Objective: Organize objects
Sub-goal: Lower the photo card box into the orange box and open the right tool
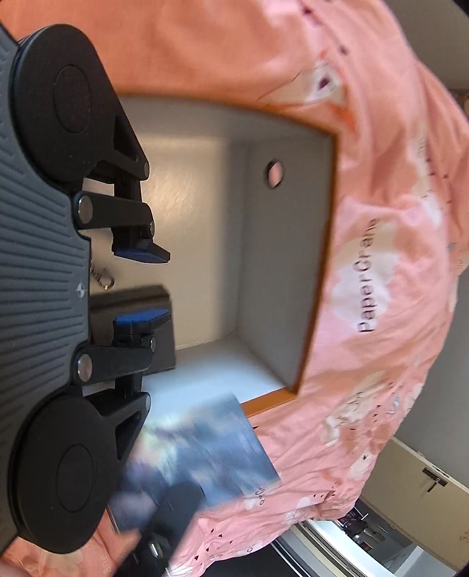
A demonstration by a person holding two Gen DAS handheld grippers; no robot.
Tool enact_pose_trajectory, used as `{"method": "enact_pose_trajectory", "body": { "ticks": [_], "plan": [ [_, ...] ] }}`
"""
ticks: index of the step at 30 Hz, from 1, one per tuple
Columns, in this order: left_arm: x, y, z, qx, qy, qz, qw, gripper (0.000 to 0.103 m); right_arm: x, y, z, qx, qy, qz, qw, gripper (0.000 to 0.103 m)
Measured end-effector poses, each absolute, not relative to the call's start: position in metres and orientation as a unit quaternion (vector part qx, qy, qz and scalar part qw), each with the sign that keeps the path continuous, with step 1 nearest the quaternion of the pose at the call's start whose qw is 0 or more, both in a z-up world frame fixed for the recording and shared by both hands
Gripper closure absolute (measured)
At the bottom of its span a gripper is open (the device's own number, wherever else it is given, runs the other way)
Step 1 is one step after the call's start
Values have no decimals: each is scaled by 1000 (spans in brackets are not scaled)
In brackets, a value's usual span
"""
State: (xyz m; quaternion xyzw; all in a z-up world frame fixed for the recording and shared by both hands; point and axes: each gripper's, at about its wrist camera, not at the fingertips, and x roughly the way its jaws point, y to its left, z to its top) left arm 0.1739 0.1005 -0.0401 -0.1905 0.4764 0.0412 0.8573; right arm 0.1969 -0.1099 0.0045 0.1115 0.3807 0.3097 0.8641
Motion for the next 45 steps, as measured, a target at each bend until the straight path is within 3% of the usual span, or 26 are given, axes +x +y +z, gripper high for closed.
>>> {"method": "enact_pose_trajectory", "body": {
  "ticks": [7, 23, 33, 41, 45],
  "plan": [
    [164, 115, -13, -154, 430, 101, 884, 72, 204, -49, -33, 98, 438, 318, 835, 79],
    [168, 119, -19, -126, 418, 110, 893, 72, 241, 1, -103, 113, 541, 307, 774, 79],
    [171, 117, -23, -113, 419, 105, 895, 72, 234, 18, -94, -56, 506, 303, 806, 67],
    [170, 118, -22, -114, 415, 106, 896, 72, 252, 22, -108, -8, 527, 308, 792, 65],
    [170, 120, -22, -113, 414, 105, 897, 72, 244, 29, -101, -69, 513, 293, 804, 77]
  ]
}}
